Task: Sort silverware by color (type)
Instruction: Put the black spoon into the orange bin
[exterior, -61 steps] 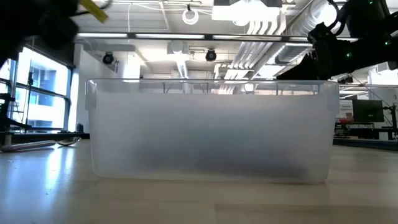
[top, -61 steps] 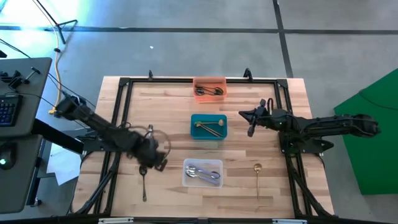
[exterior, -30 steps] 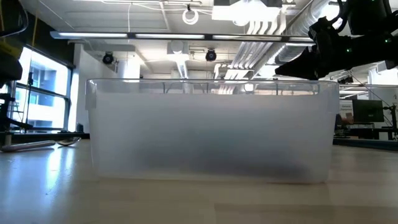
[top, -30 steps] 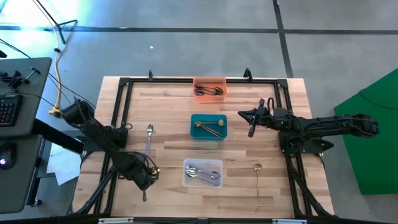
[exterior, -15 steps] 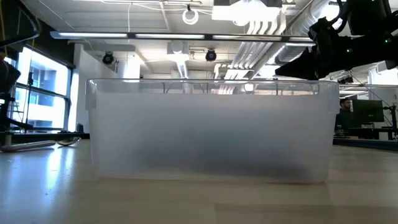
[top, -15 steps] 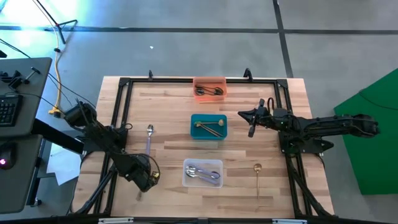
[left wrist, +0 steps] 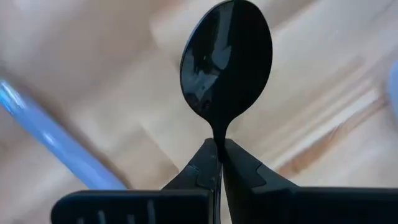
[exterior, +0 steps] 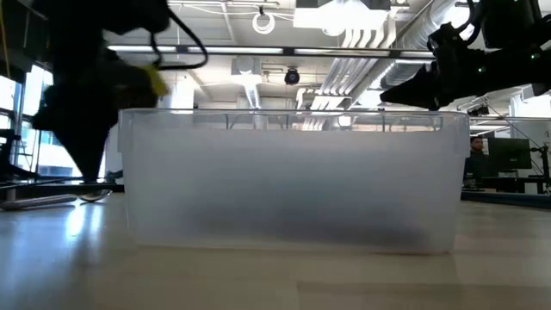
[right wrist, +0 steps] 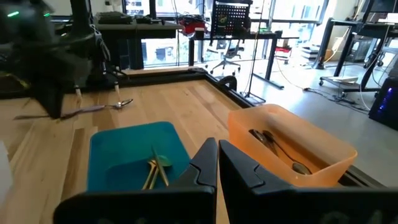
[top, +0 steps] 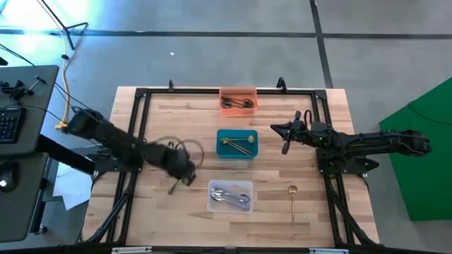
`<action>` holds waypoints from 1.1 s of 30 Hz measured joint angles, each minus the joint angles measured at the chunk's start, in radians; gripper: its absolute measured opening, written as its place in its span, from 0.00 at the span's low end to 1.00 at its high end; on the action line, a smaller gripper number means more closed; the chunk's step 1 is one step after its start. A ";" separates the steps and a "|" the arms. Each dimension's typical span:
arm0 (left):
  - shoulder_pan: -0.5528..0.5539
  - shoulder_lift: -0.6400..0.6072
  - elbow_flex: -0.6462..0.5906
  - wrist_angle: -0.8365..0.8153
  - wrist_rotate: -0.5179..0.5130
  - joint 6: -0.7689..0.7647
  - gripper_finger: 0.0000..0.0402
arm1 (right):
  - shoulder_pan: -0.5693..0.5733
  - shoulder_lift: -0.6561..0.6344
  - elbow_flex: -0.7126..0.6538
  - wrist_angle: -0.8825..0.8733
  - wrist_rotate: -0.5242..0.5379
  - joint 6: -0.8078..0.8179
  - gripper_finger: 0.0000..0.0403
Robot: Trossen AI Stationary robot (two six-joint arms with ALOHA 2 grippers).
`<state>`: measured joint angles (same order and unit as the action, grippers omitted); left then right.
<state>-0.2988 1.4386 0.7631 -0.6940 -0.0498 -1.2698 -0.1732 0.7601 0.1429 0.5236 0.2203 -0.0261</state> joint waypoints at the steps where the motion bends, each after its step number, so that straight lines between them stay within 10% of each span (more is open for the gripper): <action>1: 0.048 -0.017 0.000 -0.004 0.006 0.071 0.00 | -0.003 0.000 0.000 -0.002 0.000 0.000 0.00; 17: 0.744 0.092 0.310 -0.045 0.038 1.216 0.00 | -0.072 0.000 0.000 -0.005 -0.012 -0.035 0.00; 33: 0.890 0.647 1.218 -0.178 0.045 1.799 0.00 | -0.180 0.000 0.000 0.012 -0.121 -0.061 0.00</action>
<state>0.5914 2.0851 1.9816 -0.8723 -0.0048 0.5292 -0.3529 0.7601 0.1429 0.5358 0.0989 -0.0872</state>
